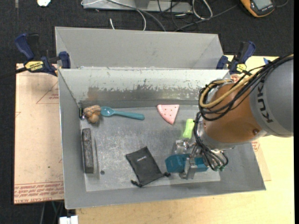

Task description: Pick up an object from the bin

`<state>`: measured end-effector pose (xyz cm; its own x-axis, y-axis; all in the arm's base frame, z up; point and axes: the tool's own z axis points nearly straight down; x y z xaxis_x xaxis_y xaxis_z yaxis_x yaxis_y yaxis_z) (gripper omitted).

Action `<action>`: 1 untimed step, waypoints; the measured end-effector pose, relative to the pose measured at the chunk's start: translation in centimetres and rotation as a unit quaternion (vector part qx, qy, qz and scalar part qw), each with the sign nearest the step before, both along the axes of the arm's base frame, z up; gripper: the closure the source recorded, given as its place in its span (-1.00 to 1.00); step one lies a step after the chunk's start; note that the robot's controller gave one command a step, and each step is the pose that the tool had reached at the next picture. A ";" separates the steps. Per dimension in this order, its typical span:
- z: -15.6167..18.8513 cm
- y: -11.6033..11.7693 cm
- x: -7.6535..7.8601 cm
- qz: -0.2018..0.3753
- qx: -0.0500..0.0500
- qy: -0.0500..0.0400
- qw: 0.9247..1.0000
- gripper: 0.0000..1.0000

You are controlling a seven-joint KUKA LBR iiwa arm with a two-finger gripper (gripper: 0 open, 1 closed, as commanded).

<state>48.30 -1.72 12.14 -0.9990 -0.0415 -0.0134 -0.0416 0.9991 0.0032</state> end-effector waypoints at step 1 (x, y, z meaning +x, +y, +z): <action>3.8 0.1 -0.3 0.000 0.000 0.006 1.000 1.00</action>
Offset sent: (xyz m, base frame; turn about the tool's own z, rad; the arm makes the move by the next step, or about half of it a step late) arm -0.0030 0.0004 0.0386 -0.0003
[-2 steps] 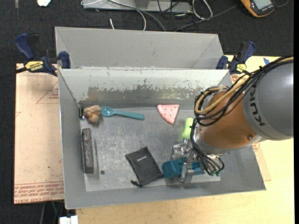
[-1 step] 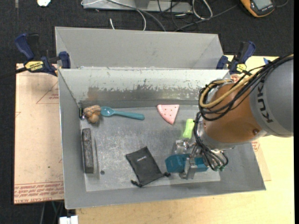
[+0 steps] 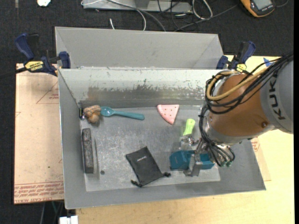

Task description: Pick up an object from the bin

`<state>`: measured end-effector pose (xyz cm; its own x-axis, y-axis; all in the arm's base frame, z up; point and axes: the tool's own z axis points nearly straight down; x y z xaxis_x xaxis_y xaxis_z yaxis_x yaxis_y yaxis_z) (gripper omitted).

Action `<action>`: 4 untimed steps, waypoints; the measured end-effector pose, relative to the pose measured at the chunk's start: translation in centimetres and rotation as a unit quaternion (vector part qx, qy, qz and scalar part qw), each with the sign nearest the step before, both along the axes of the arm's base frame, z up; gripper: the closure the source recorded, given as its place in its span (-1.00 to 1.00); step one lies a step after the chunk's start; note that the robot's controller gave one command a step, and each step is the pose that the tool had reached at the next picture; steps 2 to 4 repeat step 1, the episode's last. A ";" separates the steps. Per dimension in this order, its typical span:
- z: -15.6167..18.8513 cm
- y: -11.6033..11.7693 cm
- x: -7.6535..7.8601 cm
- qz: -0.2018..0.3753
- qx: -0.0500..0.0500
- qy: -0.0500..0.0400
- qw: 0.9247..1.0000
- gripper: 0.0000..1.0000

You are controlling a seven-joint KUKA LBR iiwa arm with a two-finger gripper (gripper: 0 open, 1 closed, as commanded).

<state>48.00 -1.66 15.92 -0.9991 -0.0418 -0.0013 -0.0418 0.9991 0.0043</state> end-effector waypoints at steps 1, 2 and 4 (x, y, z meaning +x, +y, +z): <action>3.5 0.0 0.2 0.000 0.000 -0.004 1.000 1.00; 3.5 0.0 0.2 0.000 0.000 -0.004 1.000 1.00; 3.5 0.0 0.2 0.000 0.000 -0.004 1.000 1.00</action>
Offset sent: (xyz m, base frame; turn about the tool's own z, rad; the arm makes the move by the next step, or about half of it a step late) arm 0.0016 -0.0002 0.0484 0.0003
